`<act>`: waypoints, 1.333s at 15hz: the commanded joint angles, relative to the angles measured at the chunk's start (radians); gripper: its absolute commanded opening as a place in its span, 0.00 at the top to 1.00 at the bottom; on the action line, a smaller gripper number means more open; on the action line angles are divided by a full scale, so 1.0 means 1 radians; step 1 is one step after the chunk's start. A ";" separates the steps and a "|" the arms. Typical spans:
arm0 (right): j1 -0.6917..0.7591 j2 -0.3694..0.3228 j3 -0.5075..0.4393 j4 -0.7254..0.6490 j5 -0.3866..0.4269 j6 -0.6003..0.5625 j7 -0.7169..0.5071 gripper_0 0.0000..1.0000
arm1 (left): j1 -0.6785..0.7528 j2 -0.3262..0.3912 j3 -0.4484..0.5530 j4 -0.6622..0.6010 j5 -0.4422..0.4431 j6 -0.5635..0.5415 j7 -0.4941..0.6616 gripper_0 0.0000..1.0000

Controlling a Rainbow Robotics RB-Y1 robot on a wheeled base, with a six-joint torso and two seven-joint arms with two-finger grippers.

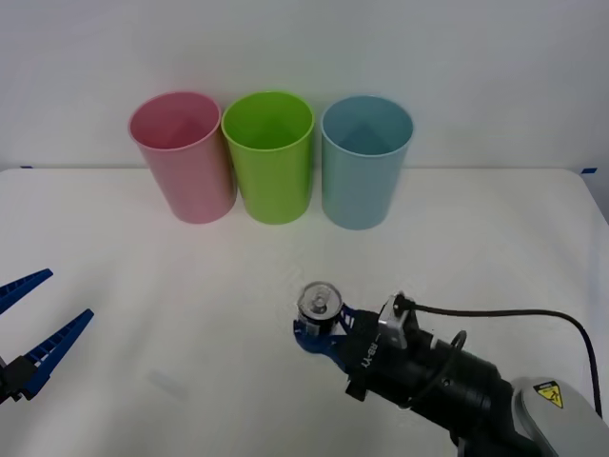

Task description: Grasp the object on the table and drop it into the matching bin: aluminum can to the light blue bin, PET bottle to the pink bin.

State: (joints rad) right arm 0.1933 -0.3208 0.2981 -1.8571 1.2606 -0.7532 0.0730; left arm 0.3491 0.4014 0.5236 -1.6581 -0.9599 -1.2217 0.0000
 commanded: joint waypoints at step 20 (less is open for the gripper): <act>-0.204 0.000 -0.201 -0.139 0.010 0.331 -0.176 1.00 | 0.000 0.000 0.000 0.000 0.000 0.000 0.000 0.00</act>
State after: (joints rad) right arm 0.0042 -0.3206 0.1043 -2.0064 1.2652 -0.4211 -0.0810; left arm 0.3491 0.4014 0.5236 -1.6581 -0.9599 -1.2217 0.0000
